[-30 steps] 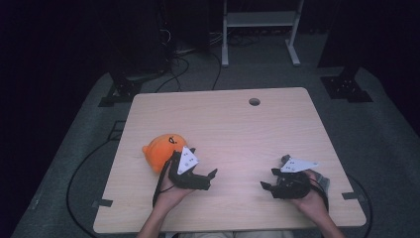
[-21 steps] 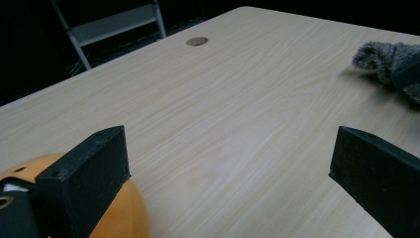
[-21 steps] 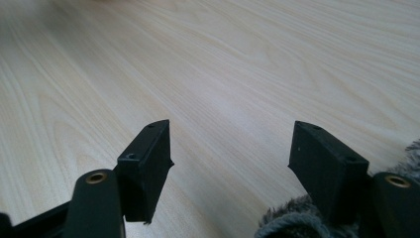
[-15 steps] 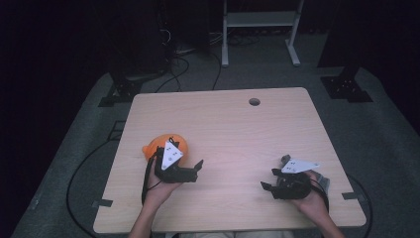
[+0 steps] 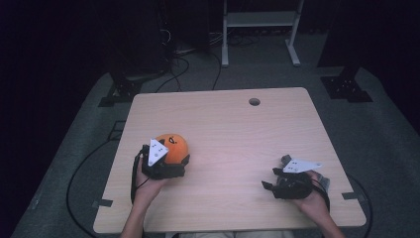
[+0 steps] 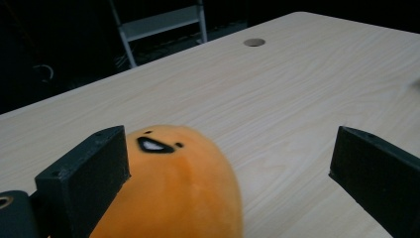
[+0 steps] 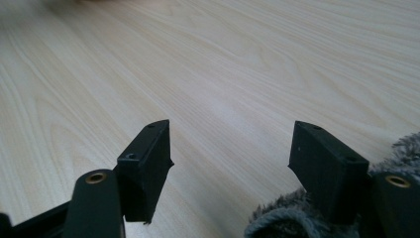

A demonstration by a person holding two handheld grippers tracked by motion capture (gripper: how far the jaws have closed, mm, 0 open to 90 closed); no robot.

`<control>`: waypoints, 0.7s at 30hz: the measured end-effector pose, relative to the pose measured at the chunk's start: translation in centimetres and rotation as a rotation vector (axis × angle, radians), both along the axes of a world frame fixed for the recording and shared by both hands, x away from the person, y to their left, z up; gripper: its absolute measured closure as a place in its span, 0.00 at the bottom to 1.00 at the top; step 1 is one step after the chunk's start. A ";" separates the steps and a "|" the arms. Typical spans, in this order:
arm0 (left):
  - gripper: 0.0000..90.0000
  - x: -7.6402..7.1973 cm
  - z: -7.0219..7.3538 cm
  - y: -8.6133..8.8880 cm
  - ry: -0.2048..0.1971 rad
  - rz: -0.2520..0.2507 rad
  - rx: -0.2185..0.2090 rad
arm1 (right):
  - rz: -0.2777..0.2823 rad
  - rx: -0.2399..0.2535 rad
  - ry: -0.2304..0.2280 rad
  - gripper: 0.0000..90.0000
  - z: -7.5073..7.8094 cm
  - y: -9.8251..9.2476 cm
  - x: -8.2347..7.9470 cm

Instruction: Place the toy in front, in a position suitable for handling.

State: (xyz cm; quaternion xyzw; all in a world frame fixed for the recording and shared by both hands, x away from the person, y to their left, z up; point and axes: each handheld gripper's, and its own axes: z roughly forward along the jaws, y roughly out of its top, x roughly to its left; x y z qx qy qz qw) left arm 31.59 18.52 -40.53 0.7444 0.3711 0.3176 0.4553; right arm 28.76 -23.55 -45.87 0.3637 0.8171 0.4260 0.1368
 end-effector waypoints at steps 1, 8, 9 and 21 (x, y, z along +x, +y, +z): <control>0.01 0.1 -0.1 0.1 -0.002 0.009 0.009 | -0.002 -0.003 0.000 0.34 0.0 0.0 0.0; 0.01 0.3 -0.3 1.4 -0.007 0.062 0.007 | 0.001 0.015 0.001 0.34 0.1 0.0 -0.1; 0.01 0.4 -0.4 1.6 -0.005 0.067 0.008 | 0.007 0.011 -0.003 0.34 0.1 0.1 -0.2; 0.01 1.0 -1.0 3.9 0.020 0.130 -0.012 | 0.017 -0.003 -0.004 0.34 0.0 0.2 -0.1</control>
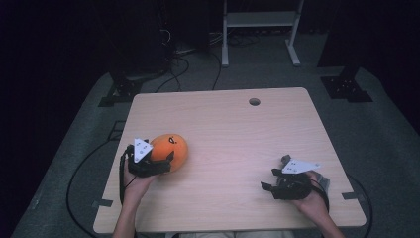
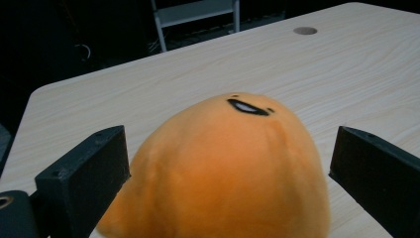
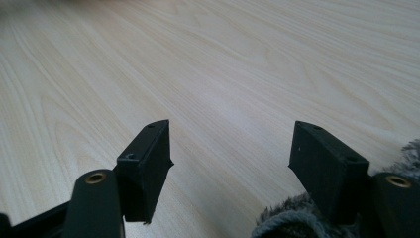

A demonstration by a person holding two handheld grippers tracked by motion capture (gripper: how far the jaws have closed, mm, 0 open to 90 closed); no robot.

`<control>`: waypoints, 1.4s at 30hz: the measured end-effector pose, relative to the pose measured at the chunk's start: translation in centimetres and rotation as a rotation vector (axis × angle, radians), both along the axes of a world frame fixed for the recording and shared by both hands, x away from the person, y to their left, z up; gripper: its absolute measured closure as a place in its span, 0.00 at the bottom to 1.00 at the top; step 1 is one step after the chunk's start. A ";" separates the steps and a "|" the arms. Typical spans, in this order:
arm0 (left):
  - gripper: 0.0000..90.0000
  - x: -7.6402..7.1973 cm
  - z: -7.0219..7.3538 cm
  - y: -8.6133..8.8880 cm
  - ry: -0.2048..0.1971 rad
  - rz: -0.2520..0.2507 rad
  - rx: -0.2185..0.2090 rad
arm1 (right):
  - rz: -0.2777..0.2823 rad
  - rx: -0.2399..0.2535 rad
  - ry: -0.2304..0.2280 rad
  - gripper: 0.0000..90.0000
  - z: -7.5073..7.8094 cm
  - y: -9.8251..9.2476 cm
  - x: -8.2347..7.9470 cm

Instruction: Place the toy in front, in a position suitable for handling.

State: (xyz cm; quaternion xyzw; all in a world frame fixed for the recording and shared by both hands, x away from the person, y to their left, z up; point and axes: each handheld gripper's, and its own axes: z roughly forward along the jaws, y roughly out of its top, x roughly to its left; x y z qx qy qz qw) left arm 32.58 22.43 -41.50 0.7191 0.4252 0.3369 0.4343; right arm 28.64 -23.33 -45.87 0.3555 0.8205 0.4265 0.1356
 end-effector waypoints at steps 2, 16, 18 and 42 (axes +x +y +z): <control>0.01 0.0 0.0 0.1 0.000 0.006 -0.007 | -0.003 0.001 -0.001 0.34 0.1 0.0 -0.1; 0.05 1.0 -2.3 0.0 0.093 -0.026 0.038 | 0.002 -0.006 0.006 0.34 -0.1 0.1 0.0; 0.05 1.0 -2.3 0.1 0.099 -0.017 0.026 | 0.005 -0.007 0.001 0.34 -0.1 0.1 0.0; 0.16 1.0 -2.9 -0.7 0.103 -0.032 0.132 | 0.005 0.000 0.004 0.35 -0.1 0.2 -0.1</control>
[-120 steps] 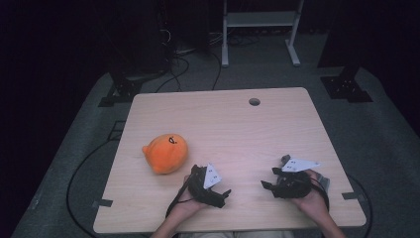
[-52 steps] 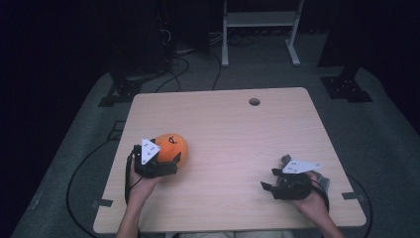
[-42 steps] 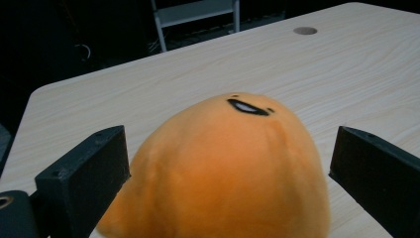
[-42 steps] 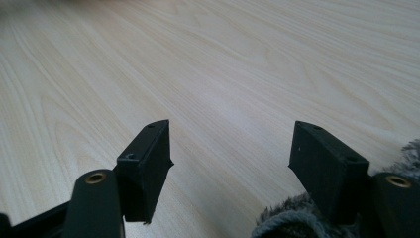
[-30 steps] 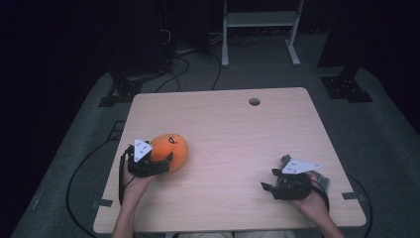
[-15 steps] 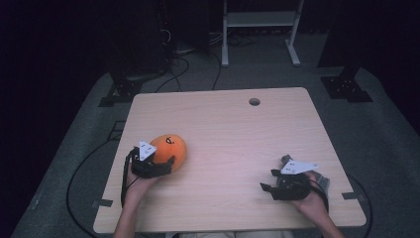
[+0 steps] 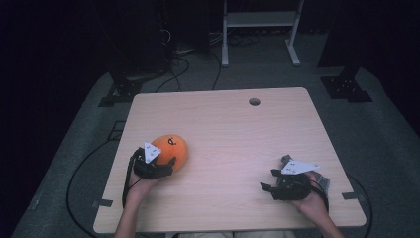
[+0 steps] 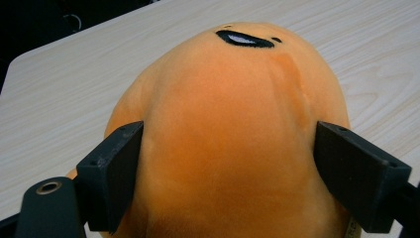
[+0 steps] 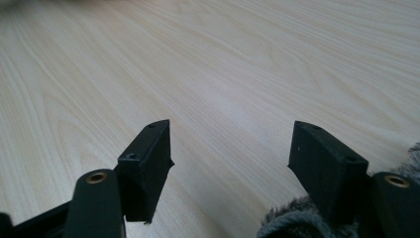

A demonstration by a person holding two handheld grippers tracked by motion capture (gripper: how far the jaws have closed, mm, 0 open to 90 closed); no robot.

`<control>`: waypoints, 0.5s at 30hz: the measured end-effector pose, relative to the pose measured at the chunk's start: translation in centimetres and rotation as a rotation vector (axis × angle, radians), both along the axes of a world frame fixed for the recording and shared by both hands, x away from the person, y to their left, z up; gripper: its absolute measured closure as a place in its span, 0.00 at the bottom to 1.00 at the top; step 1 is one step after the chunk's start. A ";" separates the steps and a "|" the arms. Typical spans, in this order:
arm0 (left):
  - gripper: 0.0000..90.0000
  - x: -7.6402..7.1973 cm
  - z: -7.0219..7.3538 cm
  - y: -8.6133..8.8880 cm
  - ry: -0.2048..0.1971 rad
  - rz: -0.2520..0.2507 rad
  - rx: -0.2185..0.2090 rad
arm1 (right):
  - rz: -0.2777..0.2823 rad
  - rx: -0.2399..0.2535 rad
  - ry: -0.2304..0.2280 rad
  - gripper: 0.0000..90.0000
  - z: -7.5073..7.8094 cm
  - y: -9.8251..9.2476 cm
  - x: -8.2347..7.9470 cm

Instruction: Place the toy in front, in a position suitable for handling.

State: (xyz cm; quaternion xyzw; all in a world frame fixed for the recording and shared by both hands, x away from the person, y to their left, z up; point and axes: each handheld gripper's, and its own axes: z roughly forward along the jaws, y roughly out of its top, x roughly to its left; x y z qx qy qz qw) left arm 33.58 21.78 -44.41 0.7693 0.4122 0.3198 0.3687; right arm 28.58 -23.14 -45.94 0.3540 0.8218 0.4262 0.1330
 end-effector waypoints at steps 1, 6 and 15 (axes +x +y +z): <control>0.17 0.0 -0.1 0.1 -0.005 -0.003 -0.006 | -0.001 0.001 0.004 0.35 0.0 0.0 0.0; 0.25 -0.1 0.1 0.1 -0.008 -0.001 -0.002 | -0.002 0.003 0.001 0.35 0.1 -0.1 0.0; 0.43 -0.3 1.0 0.3 -0.003 0.012 -0.055 | -0.005 0.007 -0.008 0.35 0.2 -0.3 0.0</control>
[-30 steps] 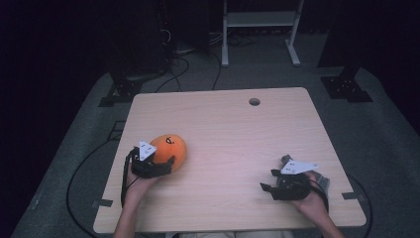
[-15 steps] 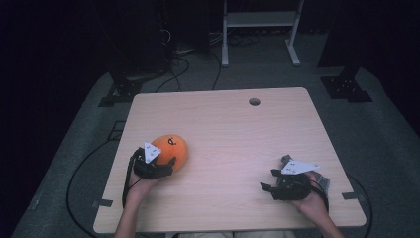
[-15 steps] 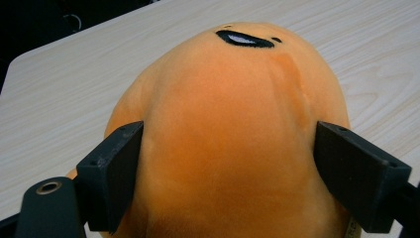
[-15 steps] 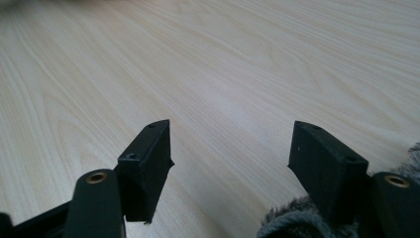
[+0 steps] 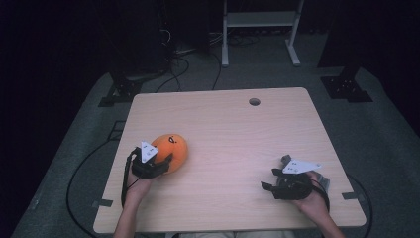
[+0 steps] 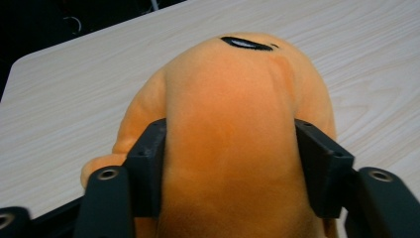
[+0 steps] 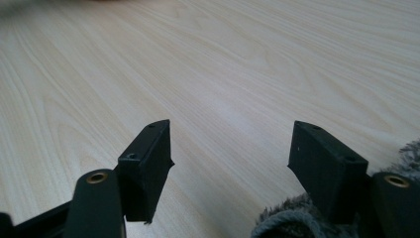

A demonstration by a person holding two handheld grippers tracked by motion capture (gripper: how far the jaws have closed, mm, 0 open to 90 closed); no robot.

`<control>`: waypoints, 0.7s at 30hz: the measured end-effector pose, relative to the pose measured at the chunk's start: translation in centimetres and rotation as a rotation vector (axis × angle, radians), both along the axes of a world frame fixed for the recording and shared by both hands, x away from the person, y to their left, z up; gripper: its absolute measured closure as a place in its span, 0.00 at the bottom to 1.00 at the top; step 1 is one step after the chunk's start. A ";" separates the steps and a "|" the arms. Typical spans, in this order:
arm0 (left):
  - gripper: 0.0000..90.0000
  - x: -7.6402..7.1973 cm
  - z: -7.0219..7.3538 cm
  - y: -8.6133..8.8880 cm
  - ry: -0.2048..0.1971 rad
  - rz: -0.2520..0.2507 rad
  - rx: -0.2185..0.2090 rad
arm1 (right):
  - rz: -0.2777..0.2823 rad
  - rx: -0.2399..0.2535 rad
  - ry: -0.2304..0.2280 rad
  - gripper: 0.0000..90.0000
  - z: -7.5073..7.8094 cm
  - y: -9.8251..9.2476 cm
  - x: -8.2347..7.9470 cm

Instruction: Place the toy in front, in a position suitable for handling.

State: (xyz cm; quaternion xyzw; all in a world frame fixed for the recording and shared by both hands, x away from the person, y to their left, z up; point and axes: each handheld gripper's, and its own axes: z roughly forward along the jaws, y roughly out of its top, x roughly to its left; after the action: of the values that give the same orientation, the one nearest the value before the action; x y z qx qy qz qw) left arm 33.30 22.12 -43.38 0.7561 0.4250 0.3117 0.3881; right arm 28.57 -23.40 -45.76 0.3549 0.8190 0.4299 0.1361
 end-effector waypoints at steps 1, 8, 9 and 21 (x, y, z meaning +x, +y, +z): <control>0.45 0.0 0.0 0.0 0.000 0.000 0.000 | 0.000 0.000 0.000 0.35 0.0 0.0 0.0; 0.50 0.0 0.2 0.5 -0.017 0.000 -0.055 | -0.009 0.008 0.005 0.35 0.0 -0.2 0.1; 0.50 -0.1 0.3 0.6 -0.026 -0.001 -0.071 | -0.007 0.012 0.000 0.35 0.1 -0.2 0.0; 0.49 -0.8 1.5 0.5 -0.069 -0.043 -0.187 | -0.007 0.016 0.004 0.35 0.1 -0.3 0.1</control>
State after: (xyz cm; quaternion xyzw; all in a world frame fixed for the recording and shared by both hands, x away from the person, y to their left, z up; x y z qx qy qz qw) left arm 32.51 22.57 -41.87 0.7143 0.4222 0.2881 0.4780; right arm 28.68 -23.67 -45.71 0.3598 0.8143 0.4354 0.1333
